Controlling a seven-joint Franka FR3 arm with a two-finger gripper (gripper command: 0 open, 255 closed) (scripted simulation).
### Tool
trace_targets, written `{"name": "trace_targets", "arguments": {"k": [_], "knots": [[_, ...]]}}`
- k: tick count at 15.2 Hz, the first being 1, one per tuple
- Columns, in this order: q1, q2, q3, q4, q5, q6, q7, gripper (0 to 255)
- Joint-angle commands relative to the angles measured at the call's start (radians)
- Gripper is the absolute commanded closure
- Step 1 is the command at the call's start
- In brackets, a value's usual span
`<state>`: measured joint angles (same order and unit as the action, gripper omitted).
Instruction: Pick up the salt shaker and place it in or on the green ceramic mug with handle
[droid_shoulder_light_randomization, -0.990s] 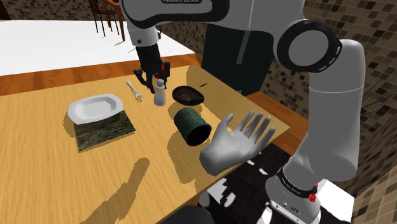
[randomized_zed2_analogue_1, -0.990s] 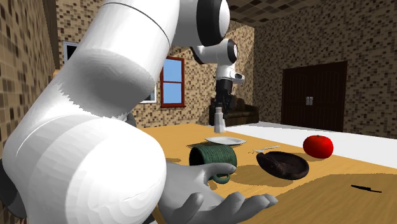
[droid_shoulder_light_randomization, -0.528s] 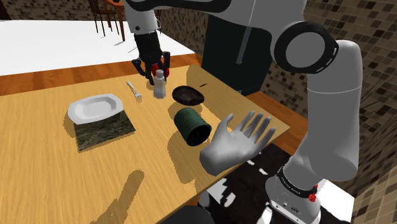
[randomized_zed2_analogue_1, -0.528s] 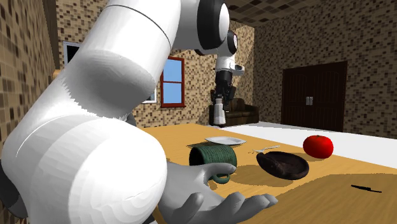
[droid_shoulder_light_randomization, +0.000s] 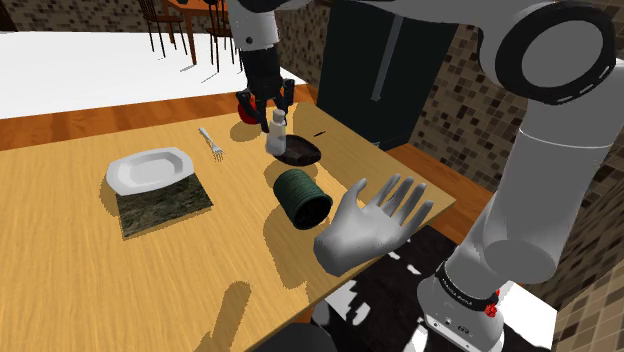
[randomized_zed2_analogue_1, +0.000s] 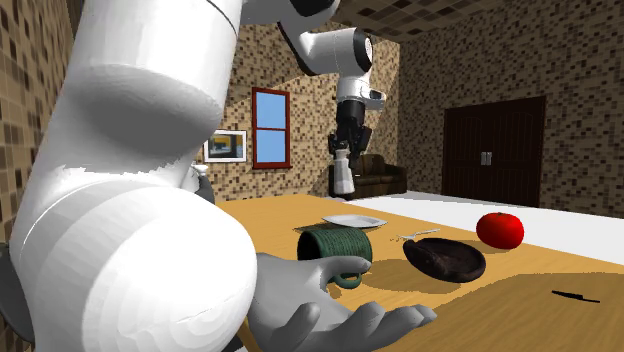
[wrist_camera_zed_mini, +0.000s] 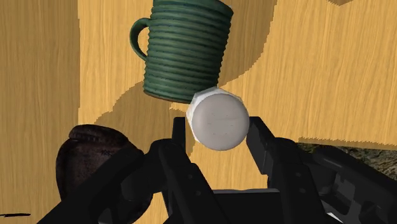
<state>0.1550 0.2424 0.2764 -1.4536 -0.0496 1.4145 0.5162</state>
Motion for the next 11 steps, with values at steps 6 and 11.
{"name": "trace_targets", "arguments": {"k": [6, 11], "knots": [[-0.063, -0.322, -0.034, -0.373, 0.058, 0.061, -0.101, 255], [-0.061, -0.322, -0.035, -0.44, 0.058, 0.129, -0.1, 255]]}}
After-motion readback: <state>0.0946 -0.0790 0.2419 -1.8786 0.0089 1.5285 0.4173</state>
